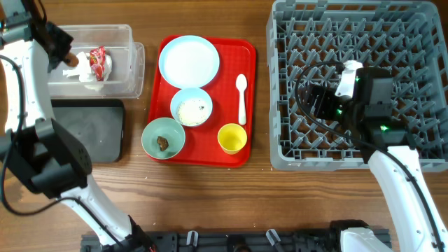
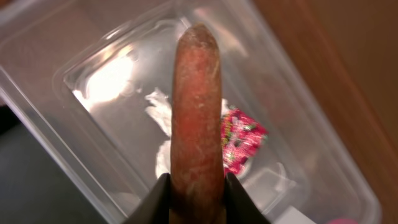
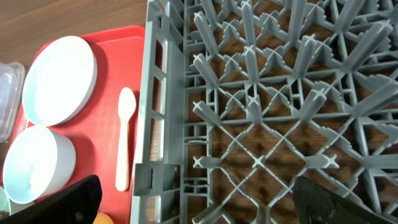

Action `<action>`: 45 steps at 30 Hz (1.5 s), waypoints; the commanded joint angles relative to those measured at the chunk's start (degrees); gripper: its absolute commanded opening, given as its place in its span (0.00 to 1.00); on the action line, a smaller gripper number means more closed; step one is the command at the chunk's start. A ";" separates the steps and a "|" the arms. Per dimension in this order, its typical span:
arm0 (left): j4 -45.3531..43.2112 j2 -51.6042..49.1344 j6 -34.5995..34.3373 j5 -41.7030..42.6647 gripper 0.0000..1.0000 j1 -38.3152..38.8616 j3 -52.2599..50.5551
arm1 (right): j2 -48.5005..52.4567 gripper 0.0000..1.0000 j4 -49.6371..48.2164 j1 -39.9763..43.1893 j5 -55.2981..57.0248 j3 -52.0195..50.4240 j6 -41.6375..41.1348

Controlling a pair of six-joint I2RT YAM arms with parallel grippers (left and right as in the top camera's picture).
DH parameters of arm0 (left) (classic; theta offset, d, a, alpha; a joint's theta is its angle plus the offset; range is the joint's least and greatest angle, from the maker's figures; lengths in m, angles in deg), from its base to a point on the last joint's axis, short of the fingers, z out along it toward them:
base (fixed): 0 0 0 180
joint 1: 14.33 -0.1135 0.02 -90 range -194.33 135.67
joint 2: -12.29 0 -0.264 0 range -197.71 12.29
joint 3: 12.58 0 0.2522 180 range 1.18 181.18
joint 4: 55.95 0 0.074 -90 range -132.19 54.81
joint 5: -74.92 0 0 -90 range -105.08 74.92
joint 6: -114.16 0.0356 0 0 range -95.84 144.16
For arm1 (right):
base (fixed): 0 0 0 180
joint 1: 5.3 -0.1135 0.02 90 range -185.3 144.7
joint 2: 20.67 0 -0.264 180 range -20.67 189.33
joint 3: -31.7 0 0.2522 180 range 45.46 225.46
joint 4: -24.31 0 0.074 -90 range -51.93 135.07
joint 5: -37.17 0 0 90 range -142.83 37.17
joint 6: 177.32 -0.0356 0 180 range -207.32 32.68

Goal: Sort waste into correct bins and load items into the dishwasher rack
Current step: 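Grasp the carrot with the left gripper and drop it in the clear bin, then grasp the blue rice bowl rim with the left gripper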

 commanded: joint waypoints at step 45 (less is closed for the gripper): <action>-22.45 12.39 20.06 6.32 0.57 46.34 -43.58 | 0.37 1.00 -0.70 -0.09 -0.98 0.87 -2.73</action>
